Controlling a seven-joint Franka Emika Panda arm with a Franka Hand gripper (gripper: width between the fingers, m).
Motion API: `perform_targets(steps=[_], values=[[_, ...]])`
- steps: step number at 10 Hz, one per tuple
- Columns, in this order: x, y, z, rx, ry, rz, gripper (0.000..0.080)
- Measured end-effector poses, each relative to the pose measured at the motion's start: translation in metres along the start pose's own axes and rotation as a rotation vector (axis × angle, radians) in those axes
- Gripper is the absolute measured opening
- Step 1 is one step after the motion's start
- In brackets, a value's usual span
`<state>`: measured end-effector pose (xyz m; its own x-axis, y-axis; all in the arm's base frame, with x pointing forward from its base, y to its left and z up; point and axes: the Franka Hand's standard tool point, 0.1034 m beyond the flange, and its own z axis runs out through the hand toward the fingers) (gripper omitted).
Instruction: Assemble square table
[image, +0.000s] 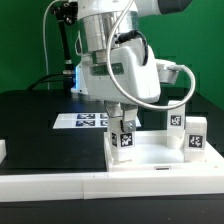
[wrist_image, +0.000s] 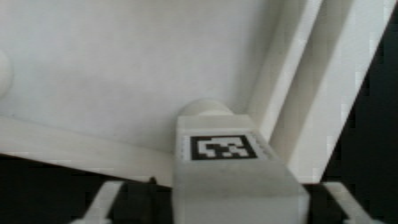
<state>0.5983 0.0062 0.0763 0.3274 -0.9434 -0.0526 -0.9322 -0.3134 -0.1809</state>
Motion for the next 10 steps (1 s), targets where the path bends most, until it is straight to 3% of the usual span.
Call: perform_targets(steps=[1,2,3,5,9,10], values=[[-0.0001,0.0002,0.0004,-0.001,0.000,-0.038,0.0465],[-0.0025,-0.0004,0.0009,-0.016,-0.012,-0.100,0.0465],[-0.0040,-0.0020,0.0011,-0.026,-0.018,-0.193,0.0606],[-0.0053,-0.0031,0.0011,-0.029,-0.023,-0.380,0.0636],[-0.0019,-0.0084,0.0016,-0.062,-0.058,-0.793,0.0649],[-0.0020,-0.0088,0.0027,-0.083,-0.046,-0.949,0.0649]])
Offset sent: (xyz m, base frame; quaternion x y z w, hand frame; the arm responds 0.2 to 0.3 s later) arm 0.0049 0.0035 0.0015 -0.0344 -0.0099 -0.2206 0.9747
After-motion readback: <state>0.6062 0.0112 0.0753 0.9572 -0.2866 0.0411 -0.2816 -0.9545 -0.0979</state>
